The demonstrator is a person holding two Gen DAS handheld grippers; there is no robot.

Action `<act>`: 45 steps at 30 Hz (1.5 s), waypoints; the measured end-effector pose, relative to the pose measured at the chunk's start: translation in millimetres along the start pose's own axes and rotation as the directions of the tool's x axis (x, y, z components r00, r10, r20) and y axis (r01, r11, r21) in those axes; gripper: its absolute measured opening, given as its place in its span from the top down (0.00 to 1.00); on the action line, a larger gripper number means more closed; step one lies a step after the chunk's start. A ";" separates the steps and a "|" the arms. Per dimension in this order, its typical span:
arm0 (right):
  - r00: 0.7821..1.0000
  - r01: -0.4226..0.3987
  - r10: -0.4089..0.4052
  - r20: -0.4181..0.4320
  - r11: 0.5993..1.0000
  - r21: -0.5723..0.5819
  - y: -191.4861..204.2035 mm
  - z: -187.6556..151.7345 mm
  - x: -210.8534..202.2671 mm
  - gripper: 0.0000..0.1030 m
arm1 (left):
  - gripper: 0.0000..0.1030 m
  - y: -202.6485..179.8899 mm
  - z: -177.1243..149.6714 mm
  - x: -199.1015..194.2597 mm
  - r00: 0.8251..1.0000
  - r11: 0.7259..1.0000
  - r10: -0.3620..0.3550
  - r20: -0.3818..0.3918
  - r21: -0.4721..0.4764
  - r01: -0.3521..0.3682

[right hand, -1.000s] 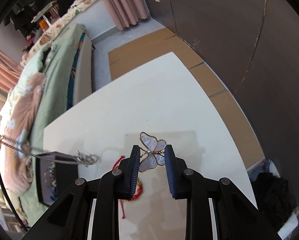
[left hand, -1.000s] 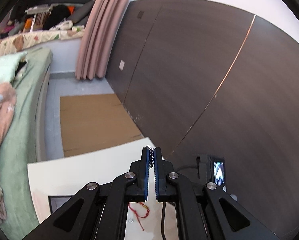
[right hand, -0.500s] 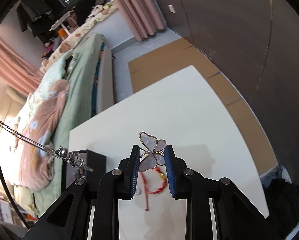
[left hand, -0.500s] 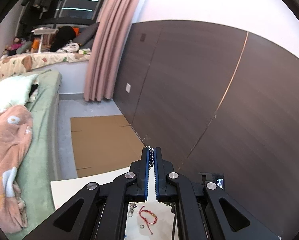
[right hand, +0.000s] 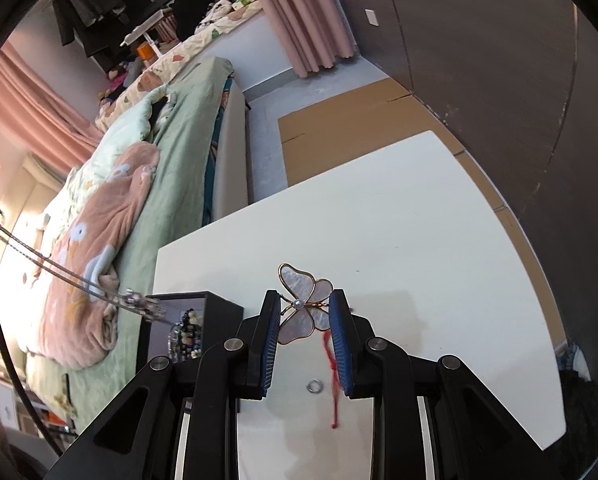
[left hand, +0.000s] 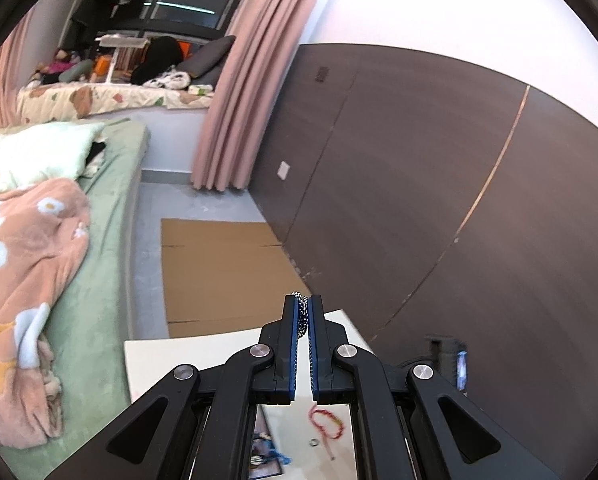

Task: Organize jewelry
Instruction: 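Carry the chain and butterfly pendant over the black box and open both tools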

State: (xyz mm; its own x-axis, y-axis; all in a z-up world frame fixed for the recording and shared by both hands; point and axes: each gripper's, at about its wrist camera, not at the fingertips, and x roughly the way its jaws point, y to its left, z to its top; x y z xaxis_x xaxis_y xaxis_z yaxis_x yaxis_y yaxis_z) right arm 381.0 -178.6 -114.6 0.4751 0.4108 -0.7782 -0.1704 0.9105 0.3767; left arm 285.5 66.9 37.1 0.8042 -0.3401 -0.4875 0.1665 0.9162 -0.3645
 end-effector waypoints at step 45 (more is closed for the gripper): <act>0.973 -0.220 0.225 0.050 0.972 -0.083 77.0 -7.8 15.8 0.75 | 0.32 92.0 -53.8 57.9 0.960 0.975 0.062 -0.272 -0.191 -0.117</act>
State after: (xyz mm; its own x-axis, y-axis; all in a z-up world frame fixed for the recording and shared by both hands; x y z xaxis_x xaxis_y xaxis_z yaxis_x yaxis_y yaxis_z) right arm 368.7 -101.7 -101.9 0.4672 0.6022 -0.6473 -0.3418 0.7982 0.4959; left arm 316.7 120.1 -67.4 0.6274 -0.3278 -0.7063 -0.0405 0.8921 -0.4500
